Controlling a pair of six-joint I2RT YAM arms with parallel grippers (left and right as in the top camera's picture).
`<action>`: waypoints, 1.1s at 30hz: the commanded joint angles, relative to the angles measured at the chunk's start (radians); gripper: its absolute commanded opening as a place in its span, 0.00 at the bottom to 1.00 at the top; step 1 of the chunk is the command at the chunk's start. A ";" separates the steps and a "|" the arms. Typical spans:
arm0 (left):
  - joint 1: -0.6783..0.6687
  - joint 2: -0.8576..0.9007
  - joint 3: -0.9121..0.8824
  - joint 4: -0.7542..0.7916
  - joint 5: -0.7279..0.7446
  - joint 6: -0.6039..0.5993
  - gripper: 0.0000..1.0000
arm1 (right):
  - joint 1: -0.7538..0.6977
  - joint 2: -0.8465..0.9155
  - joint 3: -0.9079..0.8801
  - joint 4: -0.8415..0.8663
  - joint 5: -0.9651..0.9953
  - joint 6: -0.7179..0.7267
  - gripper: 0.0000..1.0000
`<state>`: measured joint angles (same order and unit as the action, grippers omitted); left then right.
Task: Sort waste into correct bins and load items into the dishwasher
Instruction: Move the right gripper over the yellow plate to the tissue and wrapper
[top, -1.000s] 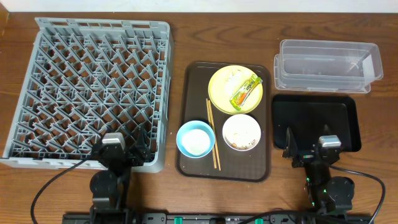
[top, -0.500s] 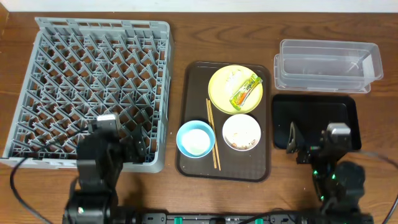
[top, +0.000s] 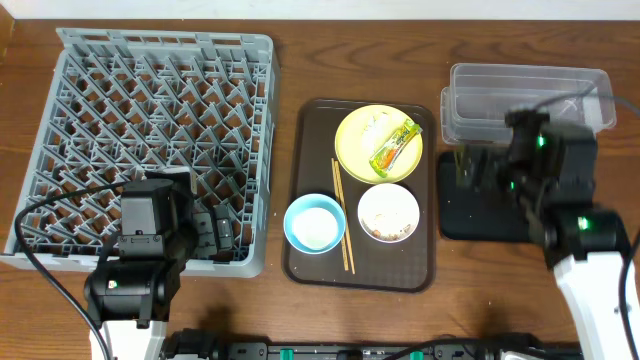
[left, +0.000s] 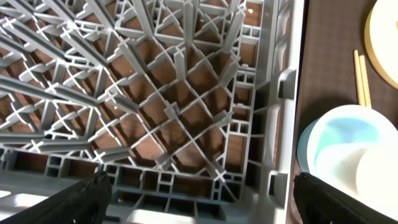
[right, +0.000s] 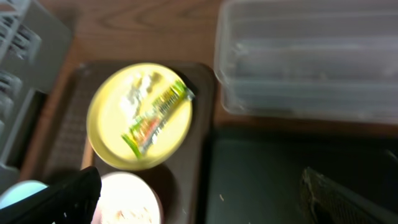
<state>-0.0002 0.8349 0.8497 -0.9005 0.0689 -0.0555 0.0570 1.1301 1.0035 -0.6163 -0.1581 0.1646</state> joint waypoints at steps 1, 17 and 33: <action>0.003 -0.002 0.026 -0.014 0.003 -0.013 0.95 | 0.008 0.066 0.041 0.047 -0.172 0.032 0.99; 0.003 -0.002 0.026 -0.016 0.002 -0.013 0.95 | 0.380 0.338 0.092 0.215 0.389 0.259 0.99; 0.003 0.000 0.026 -0.016 0.002 -0.013 0.95 | 0.422 0.654 0.092 0.367 0.415 0.538 0.82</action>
<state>-0.0002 0.8352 0.8497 -0.9134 0.0689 -0.0559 0.4706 1.7493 1.0790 -0.2710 0.2279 0.6380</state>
